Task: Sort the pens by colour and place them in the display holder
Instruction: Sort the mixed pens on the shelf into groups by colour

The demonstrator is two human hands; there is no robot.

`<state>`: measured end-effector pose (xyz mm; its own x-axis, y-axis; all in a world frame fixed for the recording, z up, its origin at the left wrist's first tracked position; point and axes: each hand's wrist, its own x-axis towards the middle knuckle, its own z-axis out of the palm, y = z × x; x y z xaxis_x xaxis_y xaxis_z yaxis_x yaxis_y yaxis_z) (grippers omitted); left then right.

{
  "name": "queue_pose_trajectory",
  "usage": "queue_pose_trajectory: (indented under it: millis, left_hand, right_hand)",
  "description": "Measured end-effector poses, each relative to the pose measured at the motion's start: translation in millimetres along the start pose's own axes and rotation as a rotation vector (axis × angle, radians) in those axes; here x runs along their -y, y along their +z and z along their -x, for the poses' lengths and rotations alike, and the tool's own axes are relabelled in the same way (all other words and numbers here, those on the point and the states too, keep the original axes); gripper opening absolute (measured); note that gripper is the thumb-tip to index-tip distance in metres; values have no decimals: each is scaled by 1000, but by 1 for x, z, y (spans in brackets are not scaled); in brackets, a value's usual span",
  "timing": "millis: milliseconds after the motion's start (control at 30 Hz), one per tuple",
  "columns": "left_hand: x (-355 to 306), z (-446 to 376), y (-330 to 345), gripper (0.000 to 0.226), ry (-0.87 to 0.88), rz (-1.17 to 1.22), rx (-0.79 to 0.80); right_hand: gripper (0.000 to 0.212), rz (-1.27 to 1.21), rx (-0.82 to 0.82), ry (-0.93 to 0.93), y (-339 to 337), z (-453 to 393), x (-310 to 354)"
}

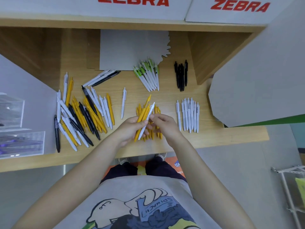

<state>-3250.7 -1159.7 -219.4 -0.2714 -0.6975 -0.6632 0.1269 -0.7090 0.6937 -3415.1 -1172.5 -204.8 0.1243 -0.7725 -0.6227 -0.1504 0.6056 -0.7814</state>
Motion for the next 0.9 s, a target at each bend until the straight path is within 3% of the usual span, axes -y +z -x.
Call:
queue_pose_trajectory:
  millis: [100,200,367,667,900]
  left_hand:
    - [-6,-5,15,23,-23,-45,107]
    - [-11,-14,32,24,-38,-115,39]
    - [-10,-32,58,23,3,-255,-16]
    - [-13,-49,88,22,-8,-107,-106]
    - [-14,-54,94,23,-13,-203,-38]
  right_hand:
    - [16,-103,-97,-43,-13,7,2]
    - [16,-200,-258,-42,-38,10,3]
    - [21,26,-458,14,-95,13,-10]
    - [13,254,-512,13,-141,-14,-14]
    - [24,157,-510,-36,-139,-16,-15]
